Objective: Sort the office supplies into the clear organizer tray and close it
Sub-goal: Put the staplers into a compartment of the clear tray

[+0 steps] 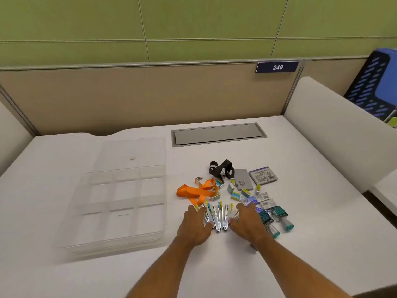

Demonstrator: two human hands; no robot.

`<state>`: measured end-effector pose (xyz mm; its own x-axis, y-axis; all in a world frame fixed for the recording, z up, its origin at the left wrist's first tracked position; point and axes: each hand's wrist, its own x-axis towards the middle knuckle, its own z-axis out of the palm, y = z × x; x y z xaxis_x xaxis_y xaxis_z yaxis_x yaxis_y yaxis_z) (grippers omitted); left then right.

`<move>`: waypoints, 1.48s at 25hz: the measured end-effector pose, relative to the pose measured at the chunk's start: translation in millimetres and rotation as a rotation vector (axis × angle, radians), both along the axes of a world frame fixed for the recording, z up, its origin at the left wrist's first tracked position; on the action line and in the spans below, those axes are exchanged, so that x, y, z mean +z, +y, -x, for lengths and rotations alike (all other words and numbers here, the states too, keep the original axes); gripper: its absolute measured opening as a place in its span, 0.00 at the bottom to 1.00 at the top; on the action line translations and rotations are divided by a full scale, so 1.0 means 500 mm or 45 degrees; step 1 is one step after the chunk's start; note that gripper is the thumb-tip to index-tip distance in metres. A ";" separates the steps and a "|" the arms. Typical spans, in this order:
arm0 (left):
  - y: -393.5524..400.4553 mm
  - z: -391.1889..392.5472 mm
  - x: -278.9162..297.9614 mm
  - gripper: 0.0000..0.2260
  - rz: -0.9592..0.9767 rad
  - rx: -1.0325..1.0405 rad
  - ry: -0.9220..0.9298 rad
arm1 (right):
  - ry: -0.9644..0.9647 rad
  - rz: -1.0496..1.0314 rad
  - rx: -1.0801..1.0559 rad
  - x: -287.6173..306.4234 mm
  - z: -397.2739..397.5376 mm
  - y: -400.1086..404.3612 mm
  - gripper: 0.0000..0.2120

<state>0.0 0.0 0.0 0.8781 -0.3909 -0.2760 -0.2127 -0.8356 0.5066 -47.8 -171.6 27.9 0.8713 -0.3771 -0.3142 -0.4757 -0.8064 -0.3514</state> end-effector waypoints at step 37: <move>-0.006 -0.023 0.035 0.09 0.178 0.437 -0.003 | -0.390 -0.555 -0.196 0.003 -0.031 -0.020 0.10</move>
<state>11.5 -3.2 17.5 0.9652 -0.1075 -0.2383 0.0663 -0.7811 0.6208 -32.5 -181.7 29.2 0.8925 -0.3991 -0.2102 -0.3999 -0.4847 -0.7779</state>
